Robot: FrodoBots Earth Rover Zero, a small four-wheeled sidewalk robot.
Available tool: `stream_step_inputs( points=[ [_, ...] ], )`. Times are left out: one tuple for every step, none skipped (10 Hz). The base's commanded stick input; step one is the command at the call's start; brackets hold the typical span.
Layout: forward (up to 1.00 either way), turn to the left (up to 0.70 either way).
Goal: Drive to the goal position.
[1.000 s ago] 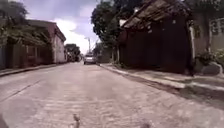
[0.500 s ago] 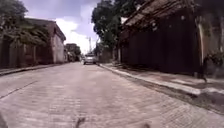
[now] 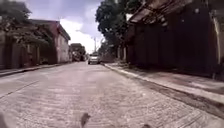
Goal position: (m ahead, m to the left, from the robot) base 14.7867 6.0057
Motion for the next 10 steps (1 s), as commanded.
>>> stream_step_inputs(
  points=[
    [0.85, 0.01],
    [0.85, 0.01],
    [0.85, 0.01],
    [0.85, 0.01],
    [0.85, 0.01],
    [0.85, 0.01],
    [0.85, 0.34],
    [0.85, 0.27],
    [0.85, 0.19],
    [0.85, 0.12]
  ],
)
